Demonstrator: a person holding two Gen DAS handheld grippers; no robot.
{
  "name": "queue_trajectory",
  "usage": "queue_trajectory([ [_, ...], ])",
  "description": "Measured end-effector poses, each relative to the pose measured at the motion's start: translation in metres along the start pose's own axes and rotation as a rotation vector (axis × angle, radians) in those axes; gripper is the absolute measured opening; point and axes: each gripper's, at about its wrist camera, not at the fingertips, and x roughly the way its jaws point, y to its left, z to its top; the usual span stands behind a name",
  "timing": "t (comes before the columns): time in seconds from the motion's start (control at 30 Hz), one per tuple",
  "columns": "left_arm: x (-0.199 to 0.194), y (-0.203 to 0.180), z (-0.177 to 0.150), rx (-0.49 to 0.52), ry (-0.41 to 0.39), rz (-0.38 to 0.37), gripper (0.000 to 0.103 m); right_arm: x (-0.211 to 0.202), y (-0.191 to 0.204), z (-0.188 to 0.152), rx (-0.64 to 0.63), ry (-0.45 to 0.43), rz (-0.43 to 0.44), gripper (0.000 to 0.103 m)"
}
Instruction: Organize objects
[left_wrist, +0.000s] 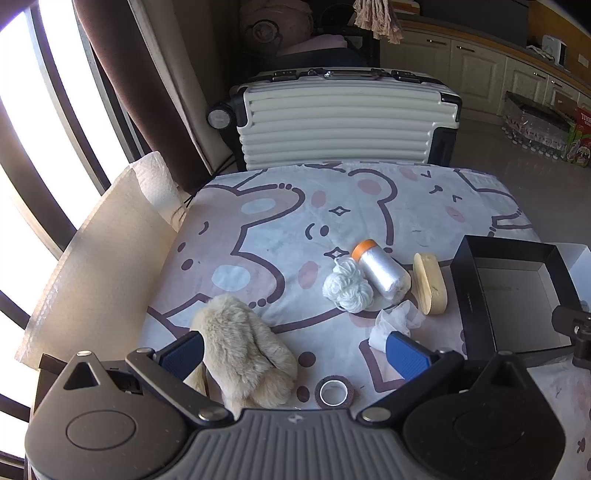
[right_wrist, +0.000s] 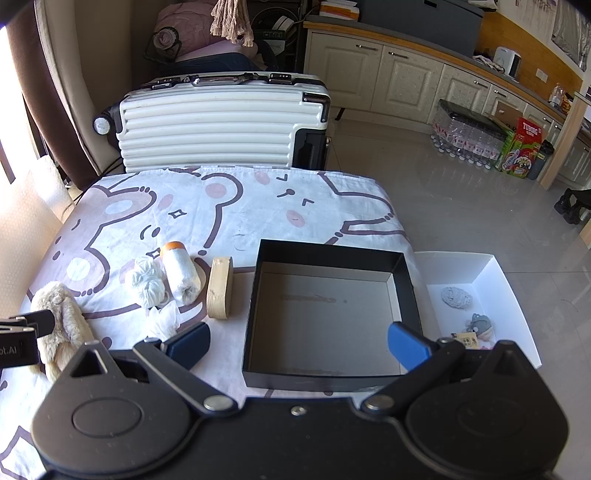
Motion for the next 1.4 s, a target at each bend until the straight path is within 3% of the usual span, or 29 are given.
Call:
queue_trajectory([
  [1.4, 0.0017, -0.0055, -0.0038, 0.003, 0.015, -0.044, 0.103, -0.0002, 0.0012, 0.0027, 0.030, 0.003, -0.022, 0.103],
])
